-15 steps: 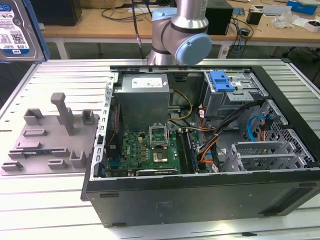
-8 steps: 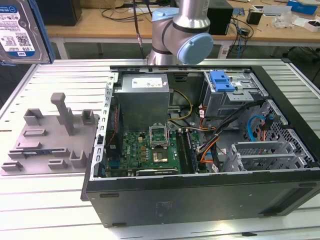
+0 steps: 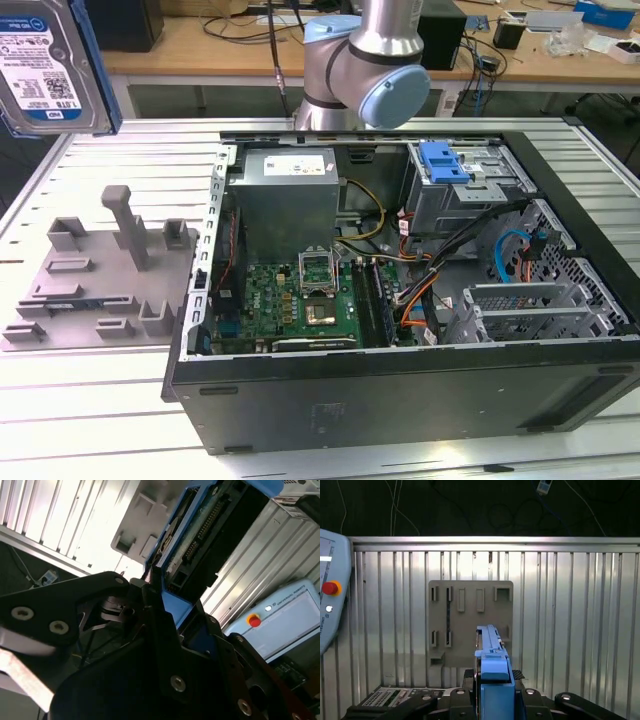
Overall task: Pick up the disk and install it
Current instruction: 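Pick up the disk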
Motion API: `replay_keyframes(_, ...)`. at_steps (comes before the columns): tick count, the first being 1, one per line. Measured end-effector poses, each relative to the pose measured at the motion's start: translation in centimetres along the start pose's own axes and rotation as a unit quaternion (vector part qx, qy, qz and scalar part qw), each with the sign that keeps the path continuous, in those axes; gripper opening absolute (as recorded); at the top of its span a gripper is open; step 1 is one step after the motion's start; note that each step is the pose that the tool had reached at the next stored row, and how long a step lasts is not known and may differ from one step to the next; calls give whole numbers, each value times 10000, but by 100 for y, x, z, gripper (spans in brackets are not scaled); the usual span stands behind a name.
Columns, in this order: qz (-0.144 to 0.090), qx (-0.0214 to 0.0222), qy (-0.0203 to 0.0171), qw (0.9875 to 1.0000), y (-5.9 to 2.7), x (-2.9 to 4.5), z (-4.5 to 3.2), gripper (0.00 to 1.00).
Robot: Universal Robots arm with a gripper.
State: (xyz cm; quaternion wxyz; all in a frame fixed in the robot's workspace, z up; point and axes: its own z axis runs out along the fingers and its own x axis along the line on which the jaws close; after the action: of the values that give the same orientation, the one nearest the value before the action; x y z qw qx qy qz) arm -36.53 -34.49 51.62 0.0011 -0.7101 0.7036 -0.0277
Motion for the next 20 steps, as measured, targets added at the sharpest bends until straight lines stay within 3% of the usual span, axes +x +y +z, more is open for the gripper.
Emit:
replay_keyframes(7, -1, 0, 0, 10000, -224, 195, 16, 37)
replay_keyframes(13, -1, 0, -5, 10000, -465, 378, 32, 37)
replay_keyframes(15, 0, 0, -9, 10000, -603, 473, 41, 37)
replay_keyframes(20, 0, 0, -12, 10000, -796, 601, 54, 37)
